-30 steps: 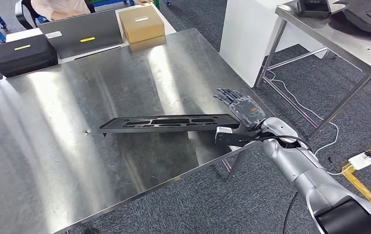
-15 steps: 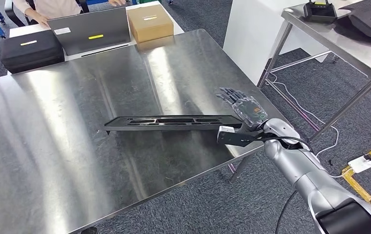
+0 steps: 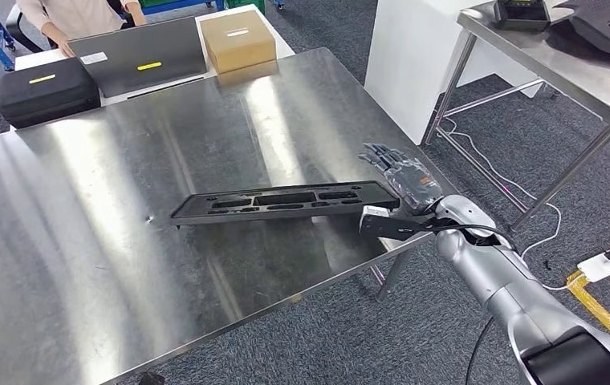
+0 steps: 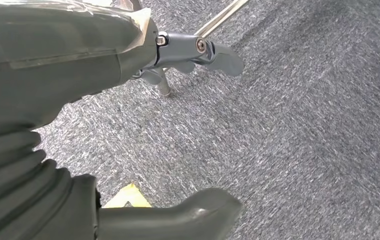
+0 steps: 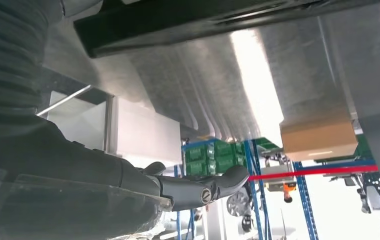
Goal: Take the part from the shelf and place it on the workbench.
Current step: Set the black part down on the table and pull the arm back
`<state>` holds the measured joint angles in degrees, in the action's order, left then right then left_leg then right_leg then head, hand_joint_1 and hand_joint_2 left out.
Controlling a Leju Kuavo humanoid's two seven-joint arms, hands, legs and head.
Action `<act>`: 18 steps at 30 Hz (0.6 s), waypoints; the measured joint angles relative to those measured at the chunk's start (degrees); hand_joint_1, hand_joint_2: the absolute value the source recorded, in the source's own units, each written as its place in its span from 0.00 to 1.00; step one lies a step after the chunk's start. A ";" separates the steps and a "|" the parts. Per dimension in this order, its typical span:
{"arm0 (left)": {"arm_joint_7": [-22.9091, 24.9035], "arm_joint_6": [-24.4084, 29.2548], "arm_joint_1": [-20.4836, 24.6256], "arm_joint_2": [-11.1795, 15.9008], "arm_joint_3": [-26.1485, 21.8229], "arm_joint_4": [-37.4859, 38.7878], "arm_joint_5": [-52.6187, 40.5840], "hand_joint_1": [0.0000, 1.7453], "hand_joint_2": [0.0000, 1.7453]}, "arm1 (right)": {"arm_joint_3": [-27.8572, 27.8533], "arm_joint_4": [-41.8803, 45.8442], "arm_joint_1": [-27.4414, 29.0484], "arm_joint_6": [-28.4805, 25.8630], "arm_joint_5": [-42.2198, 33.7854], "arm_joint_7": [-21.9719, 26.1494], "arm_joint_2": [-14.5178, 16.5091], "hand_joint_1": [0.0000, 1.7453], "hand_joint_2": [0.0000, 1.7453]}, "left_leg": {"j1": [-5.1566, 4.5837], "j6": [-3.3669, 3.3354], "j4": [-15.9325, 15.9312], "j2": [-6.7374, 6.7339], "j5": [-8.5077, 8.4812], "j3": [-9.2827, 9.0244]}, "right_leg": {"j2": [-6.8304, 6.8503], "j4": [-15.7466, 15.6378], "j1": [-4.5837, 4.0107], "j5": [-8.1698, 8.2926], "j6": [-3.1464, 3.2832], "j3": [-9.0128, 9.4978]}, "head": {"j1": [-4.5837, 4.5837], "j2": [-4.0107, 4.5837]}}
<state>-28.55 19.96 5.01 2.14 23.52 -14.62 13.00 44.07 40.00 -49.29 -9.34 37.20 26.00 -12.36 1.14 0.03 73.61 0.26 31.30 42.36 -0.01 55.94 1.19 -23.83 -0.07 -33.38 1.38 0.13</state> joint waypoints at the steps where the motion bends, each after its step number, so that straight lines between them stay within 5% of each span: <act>1: 0.04 -0.01 0.00 0.03 0.00 0.00 0.00 0.00 1.00 | -0.07 0.00 0.04 0.33 -0.39 0.02 0.05 0.00 0.75 | 0.39 0.51 -3.10 -0.09 -1.95 -1.47 | -0.01 0.23 0.12 -0.14 0.03 0.00 | -0.01 0.00; 3: 0.09 -0.04 0.04 -0.08 0.00 -0.01 0.00 0.00 1.00 | -0.40 0.01 -0.07 0.71 -0.98 0.02 0.14 0.00 0.25 | 1.29 1.80 -10.86 -0.01 -5.23 -5.35 | -0.11 1.29 -0.06 -0.71 -0.26 -0.39 | 0.09 0.00; 4: 0.14 -0.05 0.06 -0.18 0.00 -0.01 0.01 0.00 1.00 | -0.65 0.04 -0.16 0.74 -1.07 -0.05 0.16 0.00 0.00 | 1.49 1.68 -13.27 0.14 -5.90 -6.52 | -0.19 1.82 -0.32 -1.01 -0.49 -0.67 | 0.03 0.00; 7: 0.26 -0.09 0.10 -0.29 0.00 -0.01 0.02 0.00 1.00 | -1.05 0.20 -0.30 0.60 -0.55 -0.44 0.18 0.00 0.00 | 1.00 0.35 -14.27 0.53 -5.97 -6.75 | -0.35 2.17 -0.98 -1.13 -1.15 -1.21 | -0.28 0.00; 18: 0.75 -0.46 0.12 -0.13 0.00 0.00 0.10 0.00 1.00 | -1.04 0.26 -0.40 9.16 -3.49 -4.38 0.65 0.00 0.00 | -0.22 -0.58 -14.21 0.74 -6.12 -6.56 | -0.28 1.90 -0.23 -0.83 -2.04 -1.27 | -0.26 0.00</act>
<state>-27.79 19.49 5.13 2.01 23.52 -14.62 13.11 43.03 40.26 -49.69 -0.19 33.71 21.62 -11.72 0.92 -0.56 59.41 0.99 25.18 35.80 -0.29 57.84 0.95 -24.66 -2.11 -34.65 1.12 0.13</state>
